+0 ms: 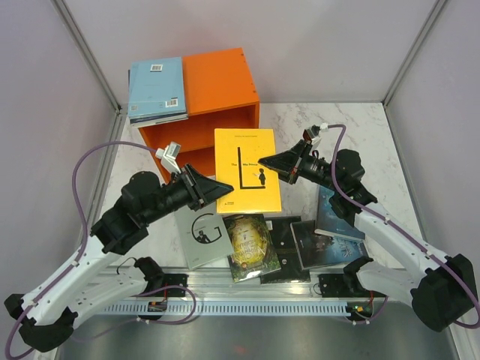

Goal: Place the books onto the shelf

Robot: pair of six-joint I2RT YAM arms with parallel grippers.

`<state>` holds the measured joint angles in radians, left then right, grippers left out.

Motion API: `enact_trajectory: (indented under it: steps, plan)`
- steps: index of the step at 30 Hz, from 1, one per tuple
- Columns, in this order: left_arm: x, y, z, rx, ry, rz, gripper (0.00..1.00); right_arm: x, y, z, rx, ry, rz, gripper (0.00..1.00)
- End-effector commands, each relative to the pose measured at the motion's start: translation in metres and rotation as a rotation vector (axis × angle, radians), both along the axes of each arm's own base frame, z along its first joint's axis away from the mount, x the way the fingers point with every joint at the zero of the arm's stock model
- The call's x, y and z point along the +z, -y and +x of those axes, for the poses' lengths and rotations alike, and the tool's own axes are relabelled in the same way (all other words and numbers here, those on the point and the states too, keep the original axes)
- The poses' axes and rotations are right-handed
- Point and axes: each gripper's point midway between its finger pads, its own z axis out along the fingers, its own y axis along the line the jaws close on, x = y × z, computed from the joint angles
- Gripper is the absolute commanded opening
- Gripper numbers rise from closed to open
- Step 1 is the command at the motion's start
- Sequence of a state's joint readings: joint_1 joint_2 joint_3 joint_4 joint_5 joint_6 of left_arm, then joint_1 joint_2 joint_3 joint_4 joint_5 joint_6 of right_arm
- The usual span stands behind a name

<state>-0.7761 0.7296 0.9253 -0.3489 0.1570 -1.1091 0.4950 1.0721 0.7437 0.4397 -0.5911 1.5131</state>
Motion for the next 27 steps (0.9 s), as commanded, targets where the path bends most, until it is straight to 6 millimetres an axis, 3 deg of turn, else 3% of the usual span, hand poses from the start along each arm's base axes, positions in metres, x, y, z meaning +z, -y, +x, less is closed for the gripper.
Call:
enact_trajectory:
  steps: [1,3,8,10,13,14,15,17,19,22,23,25,27]
  plan:
    - [0.010,-0.005,0.003,0.027,0.054,-0.011,0.23,0.041,0.004,-0.005,-0.001,0.113,0.062,0.00]
    - [0.008,-0.003,0.002,0.017,0.045,-0.005,0.03,0.040,0.004,-0.005,-0.001,0.111,0.061,0.00]
    - [0.009,-0.008,0.004,0.037,0.047,0.042,0.02,0.044,0.004,-0.010,0.010,0.123,0.063,0.00]
    - [0.027,-0.020,0.008,0.093,0.075,0.054,0.02,0.048,0.004,-0.010,0.015,0.146,0.044,0.06]
    - [0.045,-0.036,0.011,0.157,0.119,0.104,0.02,0.044,0.003,-0.009,0.013,0.155,-0.024,0.24]
    - [0.062,-0.042,0.013,0.181,0.159,0.109,0.02,0.039,0.003,-0.009,0.013,0.141,-0.045,0.28]
    - [0.062,-0.046,0.014,0.193,0.157,0.141,0.02,0.039,0.004,-0.010,0.014,0.141,-0.050,0.31]
    - [0.085,-0.052,0.016,0.217,0.200,0.154,0.02,0.037,0.005,-0.012,0.016,0.139,-0.054,0.45]
    - [0.094,-0.060,0.020,0.250,0.216,0.183,0.02,0.034,0.006,-0.013,0.014,0.133,-0.059,0.58]
    - [0.115,-0.068,0.028,0.285,0.273,0.239,0.02,0.031,0.008,-0.018,0.018,0.129,-0.063,0.66]
    - [0.132,-0.071,0.026,0.293,0.304,0.225,0.02,0.030,0.008,-0.018,0.019,0.130,-0.065,0.67]
    - [0.135,-0.069,0.036,0.299,0.314,0.269,0.02,0.031,0.010,-0.022,0.022,0.136,-0.064,0.68]
    - [0.156,-0.074,0.038,0.320,0.356,0.263,0.02,0.029,0.011,-0.024,0.021,0.136,-0.067,0.68]
